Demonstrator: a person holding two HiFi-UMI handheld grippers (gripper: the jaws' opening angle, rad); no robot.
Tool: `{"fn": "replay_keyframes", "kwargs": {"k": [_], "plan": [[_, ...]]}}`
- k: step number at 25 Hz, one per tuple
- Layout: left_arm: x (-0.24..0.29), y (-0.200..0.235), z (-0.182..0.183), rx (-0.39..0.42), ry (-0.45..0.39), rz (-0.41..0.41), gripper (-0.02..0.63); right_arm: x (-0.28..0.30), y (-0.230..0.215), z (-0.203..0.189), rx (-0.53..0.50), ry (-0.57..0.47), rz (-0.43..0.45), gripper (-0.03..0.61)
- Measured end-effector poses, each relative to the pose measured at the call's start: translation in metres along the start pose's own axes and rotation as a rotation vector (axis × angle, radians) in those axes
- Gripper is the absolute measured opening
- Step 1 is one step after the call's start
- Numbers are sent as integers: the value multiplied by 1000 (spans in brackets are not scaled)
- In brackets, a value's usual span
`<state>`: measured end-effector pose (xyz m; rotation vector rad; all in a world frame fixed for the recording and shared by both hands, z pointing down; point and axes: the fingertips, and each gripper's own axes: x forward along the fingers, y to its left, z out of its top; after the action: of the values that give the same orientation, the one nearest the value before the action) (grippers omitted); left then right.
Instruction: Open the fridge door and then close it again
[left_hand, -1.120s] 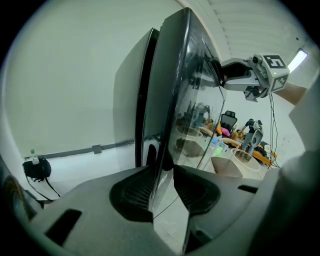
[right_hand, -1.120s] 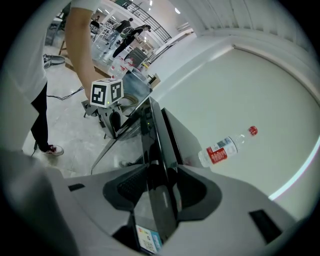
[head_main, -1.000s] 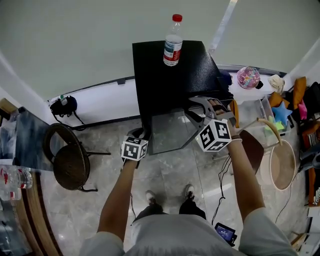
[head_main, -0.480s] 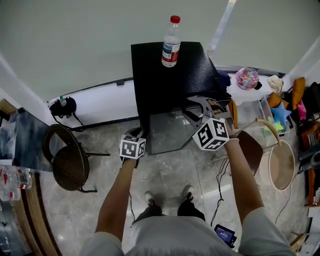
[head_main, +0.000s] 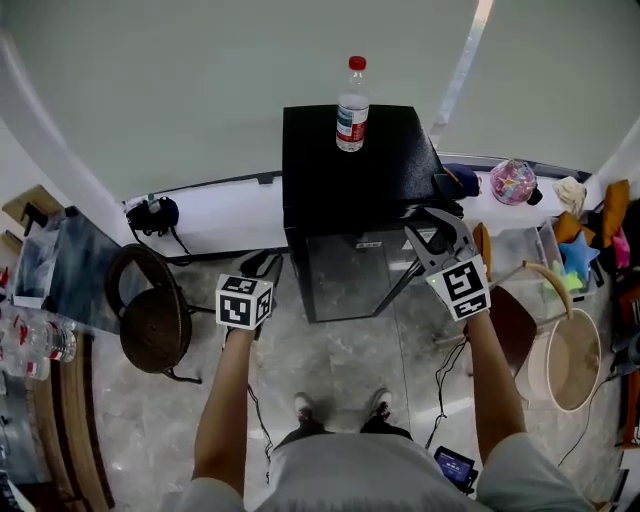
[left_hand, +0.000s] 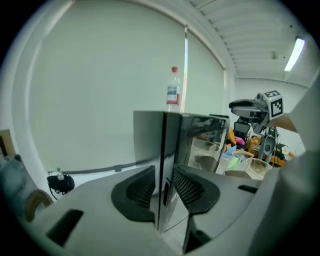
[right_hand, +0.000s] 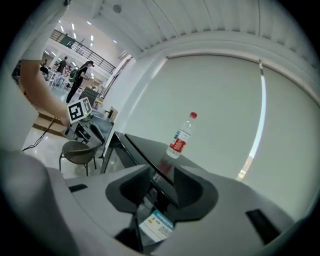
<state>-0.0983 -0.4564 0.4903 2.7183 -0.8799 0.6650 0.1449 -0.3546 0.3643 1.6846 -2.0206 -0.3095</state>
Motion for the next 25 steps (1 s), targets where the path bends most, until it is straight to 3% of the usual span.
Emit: {"fn": "replay_keyframes", "kwargs": {"k": [5,8,14,25], "plan": [[-47,-11,60,61,-155,53,49,-37,-27,9,94,-62,-82,76],[-70,-24,94,124,-235,78,24,-55,-37,17,134,-94,-99,-3],[-108,-54,150,263,-358,121,9,-83,-46,35,187,-137,-66,-5],[-146,-96,209,334,-496,122,9,-112,-49,65,123,-178,-80,-5]]}}
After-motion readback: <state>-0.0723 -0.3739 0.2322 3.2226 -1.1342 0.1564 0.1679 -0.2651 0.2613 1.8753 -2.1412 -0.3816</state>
